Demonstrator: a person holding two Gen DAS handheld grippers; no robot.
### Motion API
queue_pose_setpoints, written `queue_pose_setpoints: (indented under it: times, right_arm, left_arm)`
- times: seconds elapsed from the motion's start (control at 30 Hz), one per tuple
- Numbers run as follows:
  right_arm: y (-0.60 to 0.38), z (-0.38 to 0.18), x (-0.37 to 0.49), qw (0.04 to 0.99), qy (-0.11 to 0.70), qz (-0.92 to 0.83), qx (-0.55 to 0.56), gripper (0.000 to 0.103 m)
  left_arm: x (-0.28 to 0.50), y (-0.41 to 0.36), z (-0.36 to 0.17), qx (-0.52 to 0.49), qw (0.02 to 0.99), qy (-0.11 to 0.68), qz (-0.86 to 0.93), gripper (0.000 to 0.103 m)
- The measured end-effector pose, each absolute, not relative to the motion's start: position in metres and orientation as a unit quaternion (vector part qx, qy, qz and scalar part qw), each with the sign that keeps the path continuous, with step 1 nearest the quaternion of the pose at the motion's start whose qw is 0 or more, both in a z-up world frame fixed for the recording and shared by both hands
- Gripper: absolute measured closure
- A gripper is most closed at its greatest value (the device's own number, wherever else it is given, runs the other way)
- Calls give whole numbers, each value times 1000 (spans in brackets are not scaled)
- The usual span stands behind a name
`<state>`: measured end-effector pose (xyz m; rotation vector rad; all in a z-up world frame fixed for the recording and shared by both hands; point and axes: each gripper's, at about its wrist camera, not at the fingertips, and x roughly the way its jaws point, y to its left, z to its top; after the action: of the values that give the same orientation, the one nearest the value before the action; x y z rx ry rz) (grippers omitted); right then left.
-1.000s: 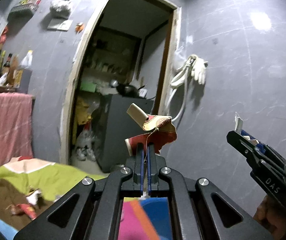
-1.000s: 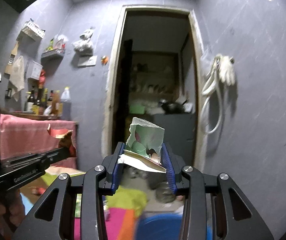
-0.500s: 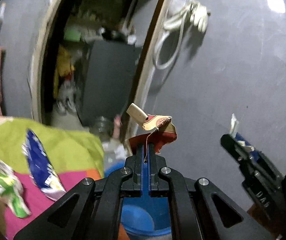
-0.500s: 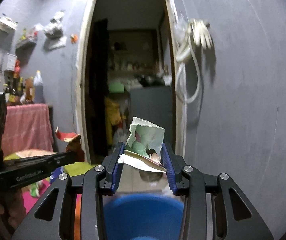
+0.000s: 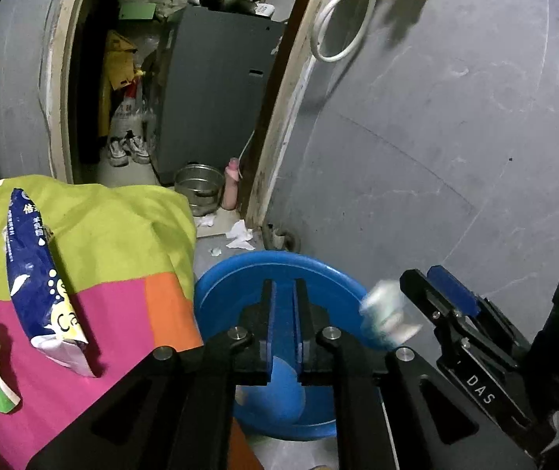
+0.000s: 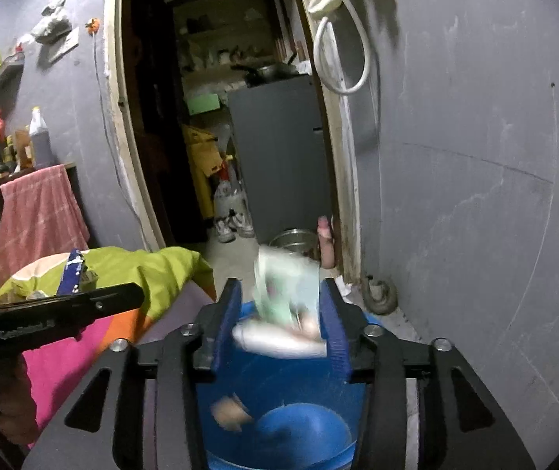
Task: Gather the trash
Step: 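Carry both wrappers over the blue bucket and open both tools to drop them, then move both tools back from the bucket toward the blanket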
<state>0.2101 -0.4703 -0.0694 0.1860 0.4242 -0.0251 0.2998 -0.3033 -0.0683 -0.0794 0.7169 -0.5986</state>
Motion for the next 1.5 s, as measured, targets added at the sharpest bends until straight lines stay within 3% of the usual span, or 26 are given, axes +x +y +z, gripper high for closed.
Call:
queue_pose_setpoints:
  times: [0.1,0.23,0.33,0.53,0.6,1.0,1.5]
  right_arm:
    - [-471,-67,210,973,210,-12,93,51]
    - [-468,-52,206,977,191,-12,95,47]
    - [-461,-30,191,984,155,-12,89,30]
    - [-436,20,163,993,88,-12,72,14]
    - [-427,31,156,995,72,-8,69,0]
    - [-356,72,119,998,-4,24,57,0]
    - [-254,75,97,995,-53,78,24,0]
  left_arm:
    - [299,-293,-63,-55,895,337,-287,82]
    - [287,-271,-36,-75,906,306,-282,72]
    - [277,-250,-15,-88,918,273,-275,60]
    - [248,-203,27,-105,941,201,-251,21]
    - [238,-185,38,-110,948,178,-241,10]
    - [172,-97,70,-91,974,98,-181,3]
    - [125,-6,56,-69,991,60,-99,2]
